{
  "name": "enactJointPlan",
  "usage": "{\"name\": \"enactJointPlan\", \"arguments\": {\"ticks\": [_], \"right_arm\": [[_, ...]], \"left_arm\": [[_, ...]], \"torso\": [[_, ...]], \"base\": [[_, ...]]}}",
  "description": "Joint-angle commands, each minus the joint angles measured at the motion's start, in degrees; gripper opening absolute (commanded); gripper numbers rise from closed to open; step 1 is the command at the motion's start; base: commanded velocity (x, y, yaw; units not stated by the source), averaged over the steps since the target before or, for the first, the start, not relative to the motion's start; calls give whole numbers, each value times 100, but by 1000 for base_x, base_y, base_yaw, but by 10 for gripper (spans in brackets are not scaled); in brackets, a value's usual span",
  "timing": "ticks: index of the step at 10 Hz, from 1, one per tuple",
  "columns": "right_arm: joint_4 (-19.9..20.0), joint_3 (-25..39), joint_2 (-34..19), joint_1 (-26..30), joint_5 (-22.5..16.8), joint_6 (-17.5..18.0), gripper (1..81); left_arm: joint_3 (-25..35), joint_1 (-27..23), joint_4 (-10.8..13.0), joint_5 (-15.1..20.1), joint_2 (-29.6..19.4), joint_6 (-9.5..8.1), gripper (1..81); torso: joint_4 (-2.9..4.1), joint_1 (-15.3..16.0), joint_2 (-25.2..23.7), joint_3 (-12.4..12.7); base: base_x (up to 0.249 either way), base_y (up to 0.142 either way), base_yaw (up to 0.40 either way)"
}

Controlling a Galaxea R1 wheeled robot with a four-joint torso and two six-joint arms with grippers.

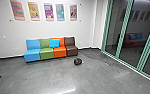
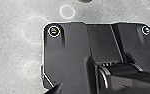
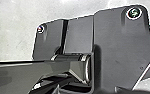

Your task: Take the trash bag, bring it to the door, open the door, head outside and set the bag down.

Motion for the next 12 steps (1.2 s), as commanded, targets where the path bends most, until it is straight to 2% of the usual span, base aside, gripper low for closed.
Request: {"name": "enactJointPlan", "arguments": {"ticks": [1,2,3,4,6,12], "right_arm": [[-6,54,-24,274,-270,-1,811],[-6,54,-24,282,-270,8,811],[-6,54,-15,282,-270,17,811],[-6,54,-6,282,-270,17,811],[-6,54,3,300,-270,34,811],[3,45,3,300,-262,43,811]], "left_arm": [[-28,-278,8,293,-5,3,811],[-28,-278,8,293,-5,3,811],[-28,-278,16,293,-5,3,811],[-28,-278,25,293,3,3,811],[-28,-278,43,293,-5,3,811],[-28,-278,51,293,3,3,811]], "torso": [[0,0,0,-529],[0,-1,0,-668],[0,-1,0,-313],[0,2,2,-474],[0,5,5,-566],[0,7,6,-557]], "base": [[180,0,0],[180,0,0],[180,0,0],[181,0,0],[180,0,0],[180,0,0]]}}
